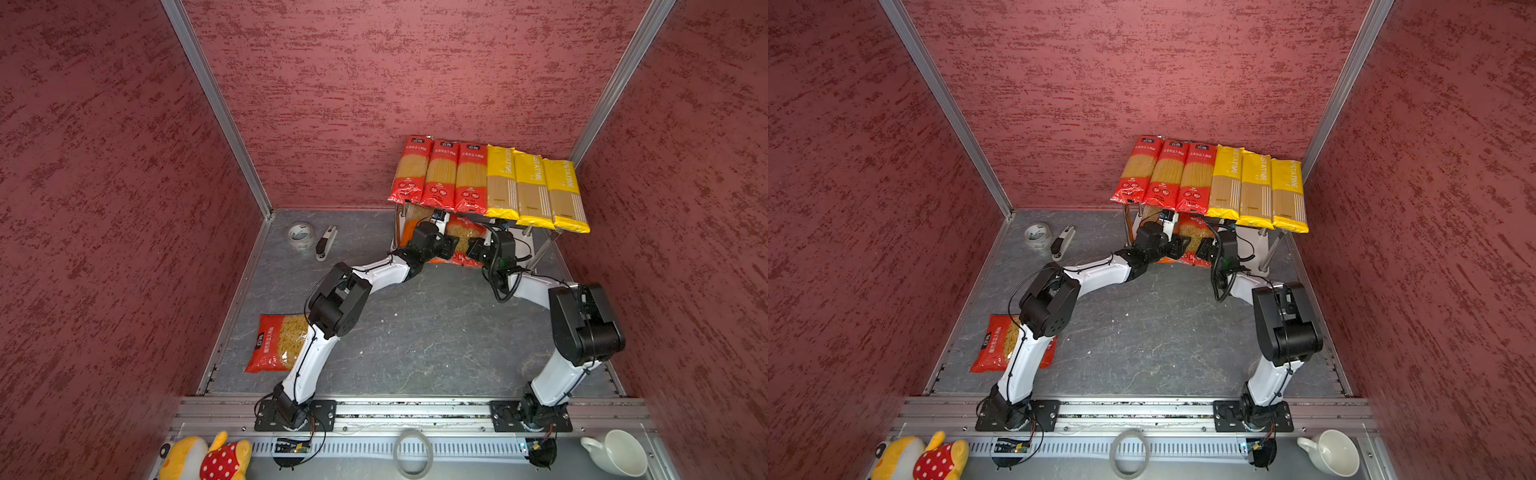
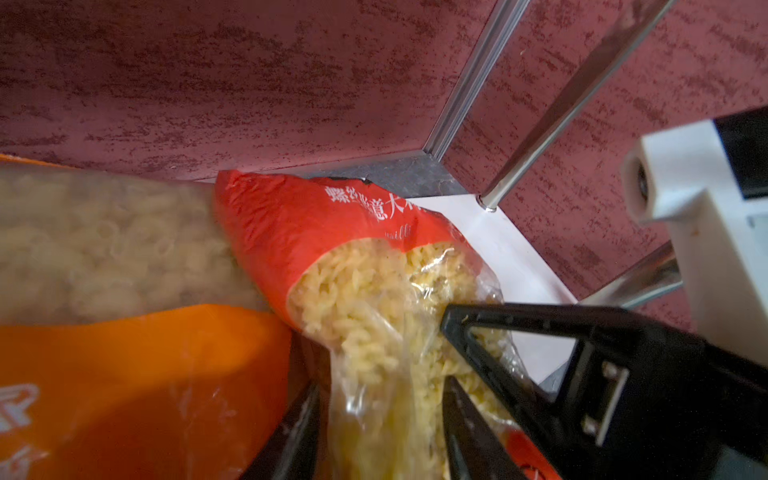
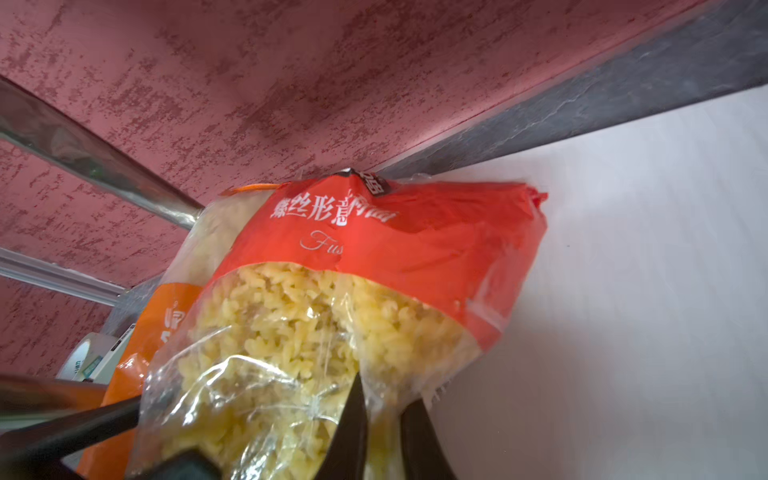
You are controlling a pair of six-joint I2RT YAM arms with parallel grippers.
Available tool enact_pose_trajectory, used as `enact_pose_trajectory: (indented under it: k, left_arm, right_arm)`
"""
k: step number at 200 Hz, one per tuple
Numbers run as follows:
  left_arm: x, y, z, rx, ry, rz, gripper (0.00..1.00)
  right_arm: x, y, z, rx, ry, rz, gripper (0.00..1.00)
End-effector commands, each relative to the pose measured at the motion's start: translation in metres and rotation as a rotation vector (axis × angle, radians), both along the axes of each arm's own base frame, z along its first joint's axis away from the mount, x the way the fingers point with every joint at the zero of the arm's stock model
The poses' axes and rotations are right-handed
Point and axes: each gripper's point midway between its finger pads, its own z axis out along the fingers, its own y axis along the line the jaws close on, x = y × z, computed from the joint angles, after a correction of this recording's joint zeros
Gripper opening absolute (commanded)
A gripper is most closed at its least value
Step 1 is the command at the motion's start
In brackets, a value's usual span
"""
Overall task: Place and organize the pasta boxes and bags onto the shelf
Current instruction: 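Carry the red fusilli bag with both grippers onto the lower shelf, then open both grippers to release the bag beside the orange bag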
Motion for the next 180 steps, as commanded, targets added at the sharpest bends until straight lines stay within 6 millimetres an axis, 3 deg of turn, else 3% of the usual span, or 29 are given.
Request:
enact_pose_trajectory:
  k: [1, 31, 65, 95, 127, 153, 180]
  left_arm:
    - [-0.005, 0.008, 0.021, -0.003, -0.020, -0.012, 0.54]
    - [-0.014, 0.018, 0.028, -0.002, -0.024, -0.003, 0.57]
    - [-0.026, 0.021, 0.029, -0.022, -0.017, -0.016, 0.55]
    - [-0.034, 0.018, 0.020, -0.041, 0.017, -0.041, 0.49]
    - [-0.042, 0.009, 0.011, -0.047, 0.040, -0.070, 0.38]
    - [-0.052, 0.004, 0.007, -0.062, 0.066, -0.094, 0.30]
    - [-0.058, 0.005, 0.004, -0.077, 0.090, -0.106, 0.26]
  right_arm:
    - [0.013, -0.020, 0.027, -0.025, -0.105, -0.059, 0.17]
    - [0.009, -0.028, 0.033, -0.044, -0.097, -0.079, 0.40]
    - [-0.003, -0.032, 0.039, -0.038, -0.068, -0.086, 0.52]
    - [-0.012, -0.038, 0.039, -0.017, -0.056, -0.100, 0.55]
    - [-0.004, -0.030, 0.015, 0.008, 0.001, -0.047, 0.55]
    - [-0.006, -0.019, 0.007, 0.064, 0.014, -0.002, 0.51]
    - [-0.006, -0.017, -0.005, 0.063, 0.069, 0.010, 0.49]
